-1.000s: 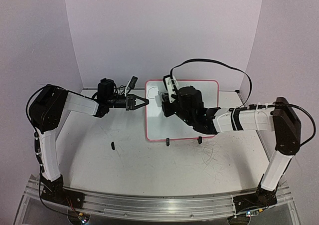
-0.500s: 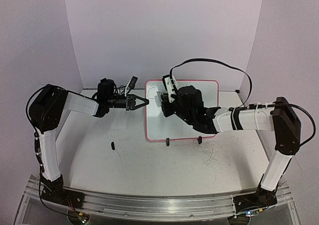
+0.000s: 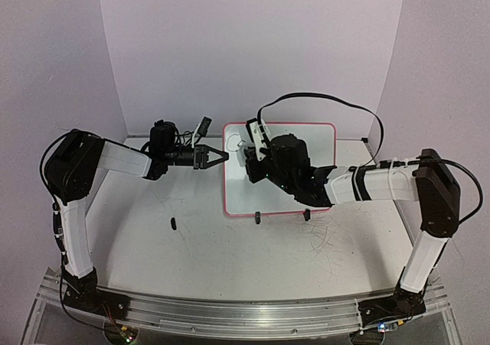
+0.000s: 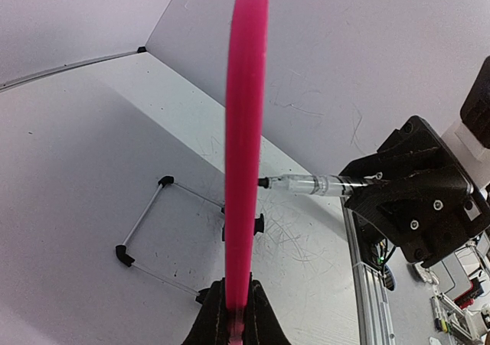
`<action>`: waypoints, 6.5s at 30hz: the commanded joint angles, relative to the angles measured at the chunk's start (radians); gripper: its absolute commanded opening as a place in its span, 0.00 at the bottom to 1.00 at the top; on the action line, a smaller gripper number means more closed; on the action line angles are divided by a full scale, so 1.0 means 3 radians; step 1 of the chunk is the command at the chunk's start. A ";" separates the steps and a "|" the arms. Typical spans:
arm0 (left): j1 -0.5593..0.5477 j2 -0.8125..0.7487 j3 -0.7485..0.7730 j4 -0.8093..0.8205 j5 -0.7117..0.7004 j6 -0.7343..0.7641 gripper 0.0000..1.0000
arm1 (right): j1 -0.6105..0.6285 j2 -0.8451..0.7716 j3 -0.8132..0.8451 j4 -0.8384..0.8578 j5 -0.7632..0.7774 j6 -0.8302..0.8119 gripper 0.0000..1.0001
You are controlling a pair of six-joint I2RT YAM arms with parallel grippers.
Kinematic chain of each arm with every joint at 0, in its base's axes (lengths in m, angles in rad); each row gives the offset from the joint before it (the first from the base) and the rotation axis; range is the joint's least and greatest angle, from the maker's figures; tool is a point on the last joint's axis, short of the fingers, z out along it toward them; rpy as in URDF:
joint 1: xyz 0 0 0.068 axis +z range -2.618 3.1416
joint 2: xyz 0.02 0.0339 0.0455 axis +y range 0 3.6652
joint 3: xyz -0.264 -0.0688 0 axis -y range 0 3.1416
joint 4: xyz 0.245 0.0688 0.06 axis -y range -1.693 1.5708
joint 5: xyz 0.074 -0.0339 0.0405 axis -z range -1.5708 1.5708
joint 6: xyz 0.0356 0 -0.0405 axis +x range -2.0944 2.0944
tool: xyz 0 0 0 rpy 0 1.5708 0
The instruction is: Write a sentence on the whiteboard
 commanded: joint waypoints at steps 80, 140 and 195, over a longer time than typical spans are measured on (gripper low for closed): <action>-0.0048 -0.0168 0.0002 0.0039 0.0127 0.0037 0.00 | -0.0016 -0.0327 -0.0163 0.0184 0.0008 -0.0106 0.00; -0.0049 -0.0172 0.0012 0.0034 0.0137 0.0037 0.00 | -0.0115 -0.0221 -0.0284 0.0156 0.0107 0.0035 0.00; -0.0048 -0.0177 0.0007 0.0028 0.0143 0.0037 0.00 | -0.0161 -0.0293 -0.0231 0.0245 0.0458 -0.0010 0.00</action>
